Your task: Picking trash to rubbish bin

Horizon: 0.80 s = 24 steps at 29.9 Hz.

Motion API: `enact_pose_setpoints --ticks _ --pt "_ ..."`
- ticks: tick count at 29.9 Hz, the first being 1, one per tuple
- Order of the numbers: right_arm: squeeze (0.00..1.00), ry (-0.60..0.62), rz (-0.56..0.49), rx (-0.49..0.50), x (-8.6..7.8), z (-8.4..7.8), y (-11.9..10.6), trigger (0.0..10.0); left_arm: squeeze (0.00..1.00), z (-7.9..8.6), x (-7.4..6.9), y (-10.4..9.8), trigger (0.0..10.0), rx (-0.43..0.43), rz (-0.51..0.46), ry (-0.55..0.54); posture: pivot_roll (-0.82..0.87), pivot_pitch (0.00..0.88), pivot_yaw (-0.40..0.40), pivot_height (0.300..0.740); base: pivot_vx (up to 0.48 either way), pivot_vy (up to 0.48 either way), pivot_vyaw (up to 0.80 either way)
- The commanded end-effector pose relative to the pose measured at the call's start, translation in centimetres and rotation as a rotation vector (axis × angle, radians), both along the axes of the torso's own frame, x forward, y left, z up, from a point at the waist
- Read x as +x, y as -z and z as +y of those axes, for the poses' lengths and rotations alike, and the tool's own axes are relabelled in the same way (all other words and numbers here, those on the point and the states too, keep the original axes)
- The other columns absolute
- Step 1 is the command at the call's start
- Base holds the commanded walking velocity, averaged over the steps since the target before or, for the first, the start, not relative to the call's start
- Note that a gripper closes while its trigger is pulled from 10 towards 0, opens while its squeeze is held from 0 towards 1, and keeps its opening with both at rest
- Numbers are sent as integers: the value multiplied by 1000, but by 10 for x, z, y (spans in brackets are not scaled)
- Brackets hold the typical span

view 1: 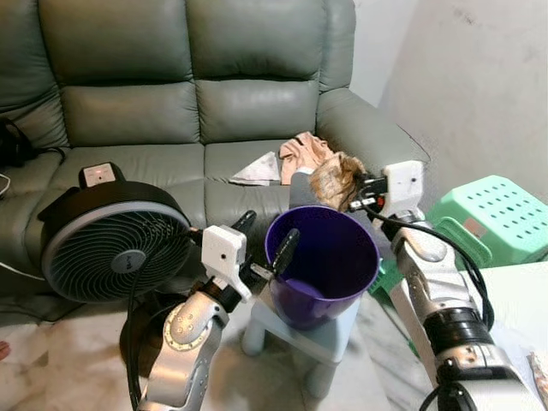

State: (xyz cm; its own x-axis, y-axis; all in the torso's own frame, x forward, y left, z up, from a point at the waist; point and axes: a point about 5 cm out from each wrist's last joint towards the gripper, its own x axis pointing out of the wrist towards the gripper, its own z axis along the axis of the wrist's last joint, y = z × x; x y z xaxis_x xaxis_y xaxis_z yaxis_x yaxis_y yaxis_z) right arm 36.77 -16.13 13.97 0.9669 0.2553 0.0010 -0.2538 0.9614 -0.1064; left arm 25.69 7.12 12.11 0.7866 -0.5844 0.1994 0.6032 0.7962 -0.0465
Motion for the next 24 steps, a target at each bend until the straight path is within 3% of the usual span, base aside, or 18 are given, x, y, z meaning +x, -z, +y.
enact_pose_setpoints --ticks 1,14,20,21,24 --pt "0 19 17 -14 4 -1 2 10000 0 -8 -7 -3 10000 50 -42 50 85 105 -98 715 0 0 0" --pt "0 73 135 -79 11 -9 19 10000 0 -11 -27 -1 10000 53 -25 70 97 141 -107 715 0 0 0" --pt "0 71 157 -45 11 -11 22 10000 0 -12 -31 0 10000 57 -20 66 107 148 -116 715 0 0 0" --pt "1000 74 156 -38 12 -11 22 10000 0 -12 -31 -1 10000 59 -20 66 109 148 -116 715 0 0 0" --pt "1000 72 148 -22 12 -10 22 10000 0 -9 -30 -1 10000 63 -21 60 111 147 -117 715 0 0 0"
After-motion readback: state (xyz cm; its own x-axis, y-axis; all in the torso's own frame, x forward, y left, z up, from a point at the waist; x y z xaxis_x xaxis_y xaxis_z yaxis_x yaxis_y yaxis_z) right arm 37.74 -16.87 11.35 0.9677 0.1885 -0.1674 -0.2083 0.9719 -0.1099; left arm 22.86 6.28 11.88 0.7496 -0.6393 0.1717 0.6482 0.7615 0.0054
